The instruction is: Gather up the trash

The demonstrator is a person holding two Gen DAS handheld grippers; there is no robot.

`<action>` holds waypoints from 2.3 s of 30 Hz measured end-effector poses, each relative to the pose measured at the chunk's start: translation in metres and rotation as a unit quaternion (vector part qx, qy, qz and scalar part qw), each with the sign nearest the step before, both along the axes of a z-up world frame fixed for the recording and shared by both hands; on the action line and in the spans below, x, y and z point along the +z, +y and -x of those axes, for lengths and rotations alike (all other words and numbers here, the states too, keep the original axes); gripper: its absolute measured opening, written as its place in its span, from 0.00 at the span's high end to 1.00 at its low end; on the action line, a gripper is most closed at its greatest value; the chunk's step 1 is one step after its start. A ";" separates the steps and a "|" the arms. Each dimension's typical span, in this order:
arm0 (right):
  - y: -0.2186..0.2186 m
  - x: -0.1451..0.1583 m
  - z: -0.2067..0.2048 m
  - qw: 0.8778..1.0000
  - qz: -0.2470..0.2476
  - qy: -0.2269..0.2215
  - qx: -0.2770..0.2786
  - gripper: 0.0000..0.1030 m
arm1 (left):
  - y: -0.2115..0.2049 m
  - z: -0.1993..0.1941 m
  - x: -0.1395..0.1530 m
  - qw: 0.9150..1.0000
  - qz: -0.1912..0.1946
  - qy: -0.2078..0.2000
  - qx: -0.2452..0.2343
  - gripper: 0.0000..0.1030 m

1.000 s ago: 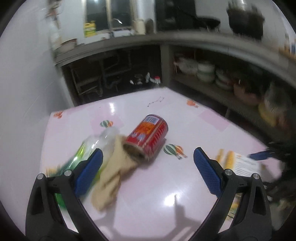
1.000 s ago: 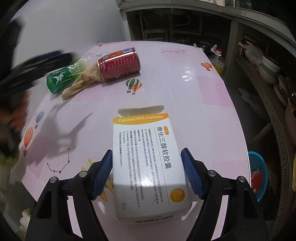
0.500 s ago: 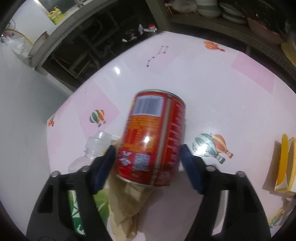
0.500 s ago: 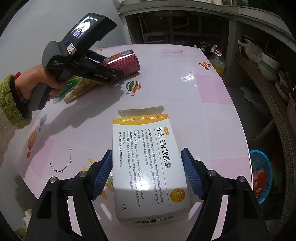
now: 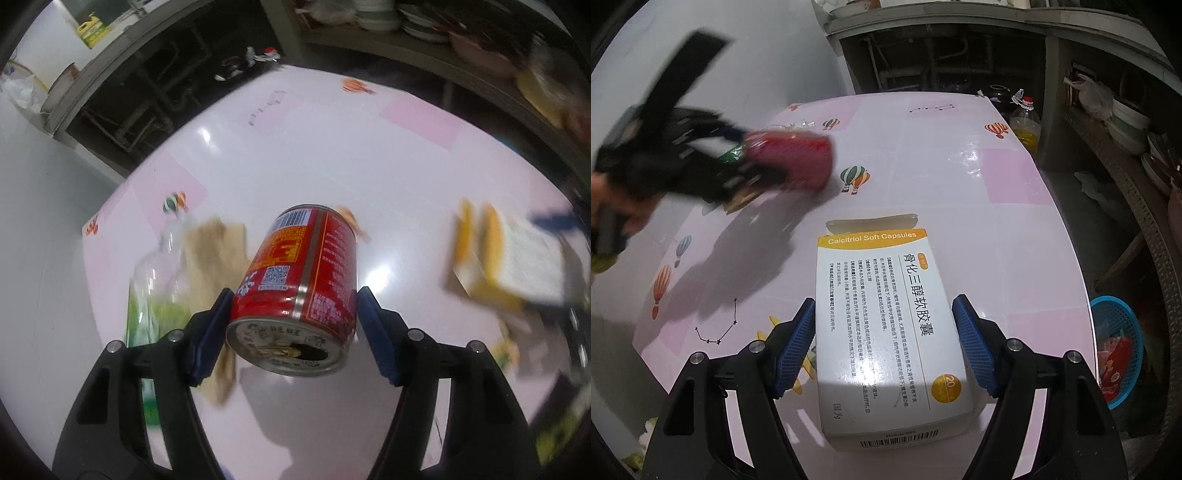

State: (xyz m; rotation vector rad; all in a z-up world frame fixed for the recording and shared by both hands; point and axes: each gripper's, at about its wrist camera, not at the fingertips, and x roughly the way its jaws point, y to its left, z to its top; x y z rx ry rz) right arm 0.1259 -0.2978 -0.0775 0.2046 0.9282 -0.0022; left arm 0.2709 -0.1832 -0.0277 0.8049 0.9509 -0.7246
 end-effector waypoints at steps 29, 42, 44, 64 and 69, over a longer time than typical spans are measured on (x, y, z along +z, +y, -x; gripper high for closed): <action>-0.009 -0.002 0.000 0.999 -0.041 0.010 -0.008 0.30 | -0.016 0.110 -0.005 0.969 -0.177 0.018 -0.169 0.38; -0.010 -0.013 -0.004 0.998 -0.065 0.014 -0.015 0.30 | -0.034 0.104 -0.004 0.978 -0.136 0.044 -0.151 0.28; -0.011 -0.012 -0.002 0.998 -0.066 0.014 -0.014 0.30 | -0.034 0.099 -0.004 0.981 -0.119 0.053 -0.141 0.26; -0.005 -0.013 -0.004 0.999 -0.046 0.018 -0.005 0.28 | 0.089 0.075 0.048 0.955 0.268 0.086 0.093 0.19; 0.002 0.007 0.003 1.000 0.008 -0.007 0.003 0.21 | 0.142 0.093 0.026 0.944 0.293 0.064 0.138 0.19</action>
